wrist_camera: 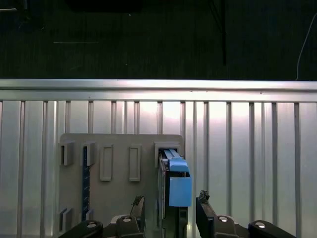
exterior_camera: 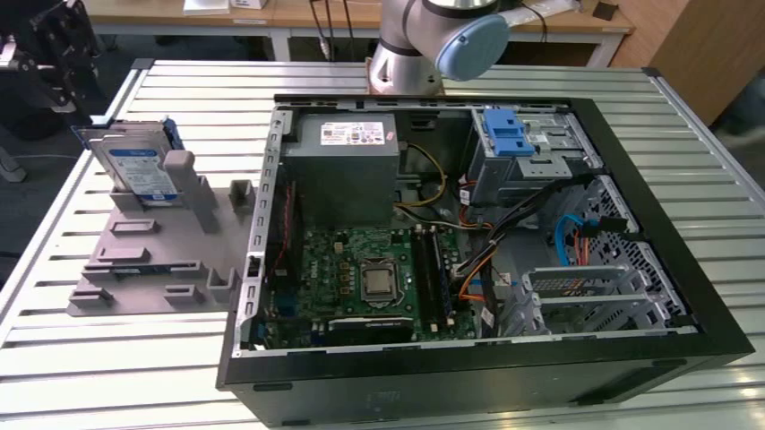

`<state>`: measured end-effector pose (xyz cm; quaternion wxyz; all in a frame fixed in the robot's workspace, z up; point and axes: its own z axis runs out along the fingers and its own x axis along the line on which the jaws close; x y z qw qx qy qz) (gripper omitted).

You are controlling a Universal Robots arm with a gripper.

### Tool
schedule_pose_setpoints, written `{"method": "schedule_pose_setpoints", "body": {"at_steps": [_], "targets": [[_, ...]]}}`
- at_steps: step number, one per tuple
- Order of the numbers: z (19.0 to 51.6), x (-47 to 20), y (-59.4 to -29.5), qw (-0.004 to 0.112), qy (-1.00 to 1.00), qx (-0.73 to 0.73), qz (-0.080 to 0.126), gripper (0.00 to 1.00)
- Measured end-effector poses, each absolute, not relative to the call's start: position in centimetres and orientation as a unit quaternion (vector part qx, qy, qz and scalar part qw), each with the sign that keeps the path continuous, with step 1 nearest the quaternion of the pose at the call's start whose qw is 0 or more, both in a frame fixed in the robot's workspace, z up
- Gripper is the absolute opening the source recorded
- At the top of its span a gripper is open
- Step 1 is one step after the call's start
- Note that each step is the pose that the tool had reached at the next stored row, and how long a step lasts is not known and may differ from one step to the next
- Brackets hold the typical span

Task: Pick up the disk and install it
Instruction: 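Pick up the disk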

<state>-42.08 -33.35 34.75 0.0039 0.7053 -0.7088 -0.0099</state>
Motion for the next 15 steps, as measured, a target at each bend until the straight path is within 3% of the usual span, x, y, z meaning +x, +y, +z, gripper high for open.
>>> {"method": "schedule_pose_setpoints", "body": {"at_steps": [15], "targets": [[32.9,-42.4,-32.9,0.001,-0.706,0.709,-0.007,0.53]]}}
